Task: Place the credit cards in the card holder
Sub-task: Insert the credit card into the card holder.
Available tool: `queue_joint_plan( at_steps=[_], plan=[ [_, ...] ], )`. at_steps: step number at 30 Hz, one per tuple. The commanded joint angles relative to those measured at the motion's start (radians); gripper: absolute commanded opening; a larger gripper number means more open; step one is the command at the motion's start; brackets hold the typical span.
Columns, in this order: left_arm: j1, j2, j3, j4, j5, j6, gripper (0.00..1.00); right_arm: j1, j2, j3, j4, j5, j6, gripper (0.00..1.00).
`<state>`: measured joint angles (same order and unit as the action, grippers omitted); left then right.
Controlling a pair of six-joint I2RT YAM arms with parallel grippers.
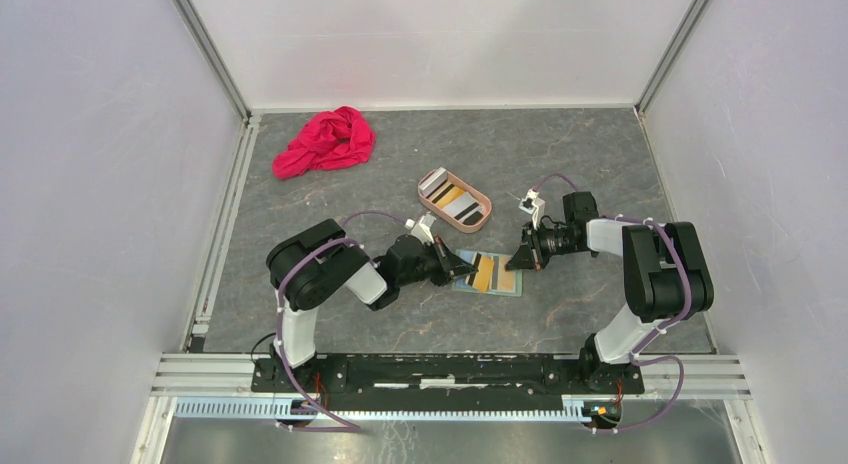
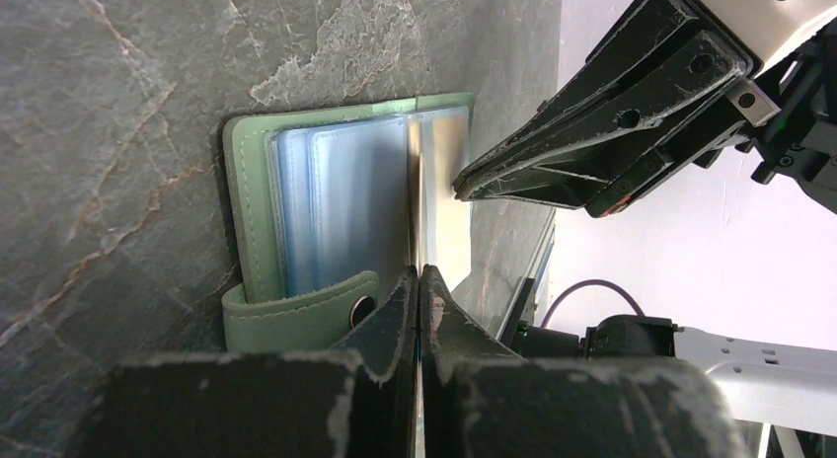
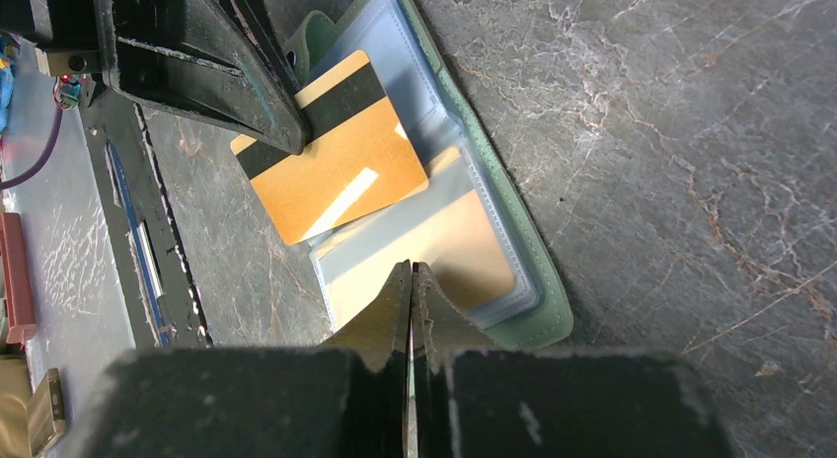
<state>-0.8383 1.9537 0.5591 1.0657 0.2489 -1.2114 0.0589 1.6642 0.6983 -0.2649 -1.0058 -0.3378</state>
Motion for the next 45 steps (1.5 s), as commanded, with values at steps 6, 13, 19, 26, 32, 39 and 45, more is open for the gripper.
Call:
queue_joint_plan(
  at_steps=[6, 13, 19, 26, 32, 39, 45],
  plan=[
    [-0.005, 0.016, 0.049, -0.029, 0.016, -0.019, 0.02, 0.005, -0.003, 0.028, 0.006, 0.012, -0.014, 0.00],
    [-0.005, 0.008, 0.059, -0.079, -0.019, 0.007, 0.02, 0.004, -0.004, 0.027, 0.006, 0.011, -0.013, 0.00],
    [-0.011, 0.026, 0.077, -0.094, -0.036, 0.015, 0.02, 0.004, -0.007, 0.027, 0.006, 0.012, -0.013, 0.00],
    [-0.030, 0.041, 0.088, -0.086, -0.069, 0.010, 0.02, 0.004, -0.003, 0.026, 0.007, 0.013, -0.013, 0.00],
    [-0.055, 0.047, 0.066, -0.053, -0.126, 0.002, 0.02, 0.005, -0.002, 0.026, 0.009, 0.016, -0.012, 0.00],
    [-0.062, 0.051, 0.034, -0.001, -0.181, 0.005, 0.02, 0.004, -0.002, 0.024, 0.008, 0.015, -0.012, 0.00],
    [-0.064, 0.037, 0.019, 0.000, -0.216, 0.015, 0.02, 0.004, -0.001, 0.024, 0.009, 0.018, -0.012, 0.00]
  ],
)
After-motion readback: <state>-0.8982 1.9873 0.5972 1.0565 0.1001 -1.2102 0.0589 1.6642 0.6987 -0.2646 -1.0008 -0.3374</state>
